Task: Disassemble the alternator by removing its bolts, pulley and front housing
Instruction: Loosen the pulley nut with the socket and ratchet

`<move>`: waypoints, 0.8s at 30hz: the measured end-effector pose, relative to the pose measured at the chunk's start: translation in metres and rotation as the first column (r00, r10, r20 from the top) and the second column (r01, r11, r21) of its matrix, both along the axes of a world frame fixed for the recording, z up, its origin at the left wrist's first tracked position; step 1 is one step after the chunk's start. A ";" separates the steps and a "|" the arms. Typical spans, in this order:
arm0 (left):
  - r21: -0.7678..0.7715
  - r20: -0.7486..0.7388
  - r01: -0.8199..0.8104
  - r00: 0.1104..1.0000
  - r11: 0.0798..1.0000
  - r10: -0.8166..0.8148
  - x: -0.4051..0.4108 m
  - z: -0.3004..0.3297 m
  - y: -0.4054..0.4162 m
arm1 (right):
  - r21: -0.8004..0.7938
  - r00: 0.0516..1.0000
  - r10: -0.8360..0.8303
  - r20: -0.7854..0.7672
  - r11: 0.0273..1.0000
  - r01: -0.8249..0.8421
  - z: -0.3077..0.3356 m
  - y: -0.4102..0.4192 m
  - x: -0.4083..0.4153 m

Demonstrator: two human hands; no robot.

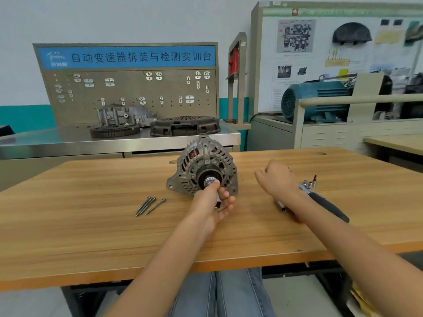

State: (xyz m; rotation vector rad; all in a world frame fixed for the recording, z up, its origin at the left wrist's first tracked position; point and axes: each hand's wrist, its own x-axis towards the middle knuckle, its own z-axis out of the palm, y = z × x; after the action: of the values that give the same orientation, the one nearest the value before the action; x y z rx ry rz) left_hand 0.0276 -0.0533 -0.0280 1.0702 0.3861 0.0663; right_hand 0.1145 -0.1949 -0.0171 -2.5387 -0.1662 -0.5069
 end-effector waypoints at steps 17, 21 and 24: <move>-0.519 0.035 0.201 0.976 0.831 -0.214 0.001 0.010 0.018 | -0.671 0.955 -0.283 -0.084 0.724 0.156 -0.014 -0.071 0.017; -0.494 0.032 0.209 0.974 0.844 -0.222 0.001 0.009 0.018 | -0.506 0.968 -0.197 -0.157 0.857 0.092 -0.010 -0.089 0.016; -0.484 0.044 0.221 0.972 0.847 -0.229 0.001 0.009 0.018 | -0.269 0.987 -0.099 -0.126 0.961 0.062 -0.017 -0.102 0.010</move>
State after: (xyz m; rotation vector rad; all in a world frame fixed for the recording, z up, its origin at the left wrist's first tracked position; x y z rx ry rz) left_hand 0.0282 -0.0350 -0.0193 0.6070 0.2668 -0.2412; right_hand 0.1249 -0.2967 -0.0336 -2.8409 -0.0838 -0.3565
